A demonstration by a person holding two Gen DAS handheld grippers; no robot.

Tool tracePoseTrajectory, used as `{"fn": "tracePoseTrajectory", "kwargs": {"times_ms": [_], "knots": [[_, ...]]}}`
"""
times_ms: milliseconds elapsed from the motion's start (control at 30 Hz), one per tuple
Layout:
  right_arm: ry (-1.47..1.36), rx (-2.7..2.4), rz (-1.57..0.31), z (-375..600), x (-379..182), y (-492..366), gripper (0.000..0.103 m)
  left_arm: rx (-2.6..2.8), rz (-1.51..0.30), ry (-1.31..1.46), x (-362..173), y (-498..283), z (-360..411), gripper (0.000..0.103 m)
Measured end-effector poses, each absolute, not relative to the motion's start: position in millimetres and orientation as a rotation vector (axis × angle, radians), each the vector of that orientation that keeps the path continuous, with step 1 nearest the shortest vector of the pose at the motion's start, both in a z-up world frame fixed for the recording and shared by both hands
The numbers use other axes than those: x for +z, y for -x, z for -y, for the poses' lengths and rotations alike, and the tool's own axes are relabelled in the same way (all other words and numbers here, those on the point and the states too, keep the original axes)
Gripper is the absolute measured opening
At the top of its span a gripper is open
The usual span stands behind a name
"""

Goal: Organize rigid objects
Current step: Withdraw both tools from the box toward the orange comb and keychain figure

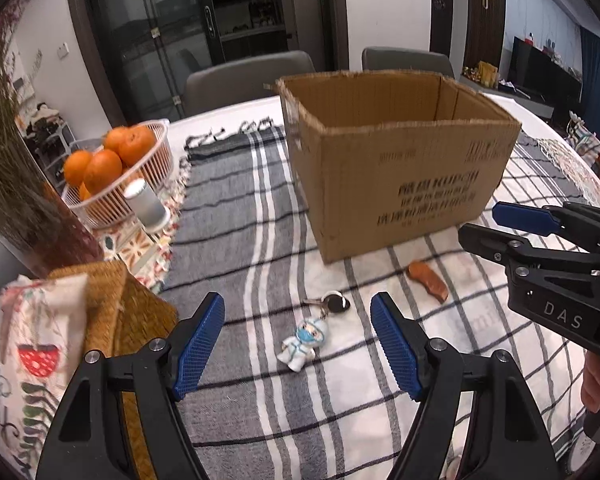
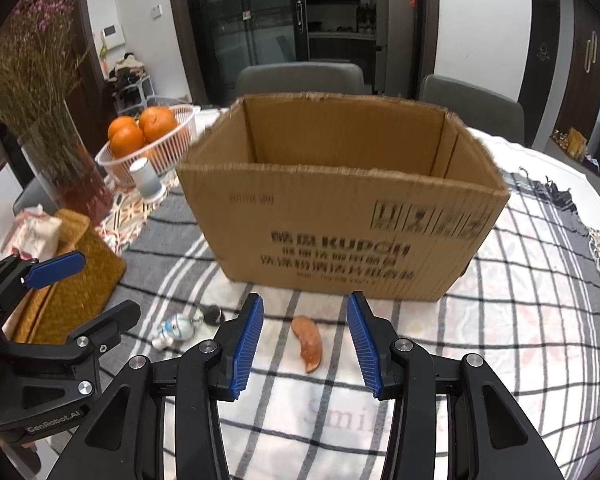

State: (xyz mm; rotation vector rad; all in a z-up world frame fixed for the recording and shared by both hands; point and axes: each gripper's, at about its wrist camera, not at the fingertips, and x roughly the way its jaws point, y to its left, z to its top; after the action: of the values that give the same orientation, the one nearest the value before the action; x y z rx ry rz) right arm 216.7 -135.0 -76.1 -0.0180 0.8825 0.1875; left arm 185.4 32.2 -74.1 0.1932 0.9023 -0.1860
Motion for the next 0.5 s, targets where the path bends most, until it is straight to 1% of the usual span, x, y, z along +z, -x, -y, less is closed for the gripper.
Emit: {"fn": "tracePoseTrajectory", "kwargs": {"times_ms": [500], "knots": [[0.038, 0.218, -0.971, 128.0, -126.9, -228.4, 0.045, -0.203, -1.016, -0.253, -123.5, -191.6, -29.7, 0.075]]}}
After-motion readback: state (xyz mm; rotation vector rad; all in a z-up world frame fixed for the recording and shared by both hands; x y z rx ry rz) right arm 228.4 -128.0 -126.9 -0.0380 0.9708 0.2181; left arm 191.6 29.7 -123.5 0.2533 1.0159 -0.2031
